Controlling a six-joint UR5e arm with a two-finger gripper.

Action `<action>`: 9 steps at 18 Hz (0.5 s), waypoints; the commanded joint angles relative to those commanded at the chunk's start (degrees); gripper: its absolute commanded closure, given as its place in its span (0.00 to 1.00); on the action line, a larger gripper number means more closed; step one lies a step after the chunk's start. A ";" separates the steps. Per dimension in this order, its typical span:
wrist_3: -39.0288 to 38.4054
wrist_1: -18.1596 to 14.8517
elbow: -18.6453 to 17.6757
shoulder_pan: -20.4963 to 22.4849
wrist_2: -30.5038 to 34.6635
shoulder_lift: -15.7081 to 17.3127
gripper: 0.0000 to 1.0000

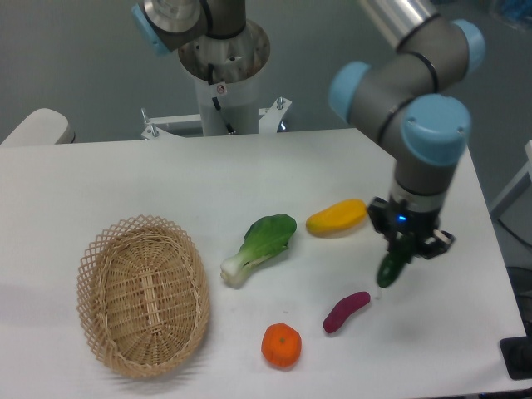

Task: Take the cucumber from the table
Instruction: 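Lift the held cucumber up and move it toward the bok choy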

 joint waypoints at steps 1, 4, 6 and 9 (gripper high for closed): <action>-2.55 -0.18 0.00 -1.41 0.00 0.27 0.68; -5.30 -1.23 -0.09 -4.05 0.00 0.71 0.68; -6.61 -1.32 0.00 -4.93 0.00 0.71 0.68; -7.50 -1.15 0.26 -5.90 0.09 0.71 0.68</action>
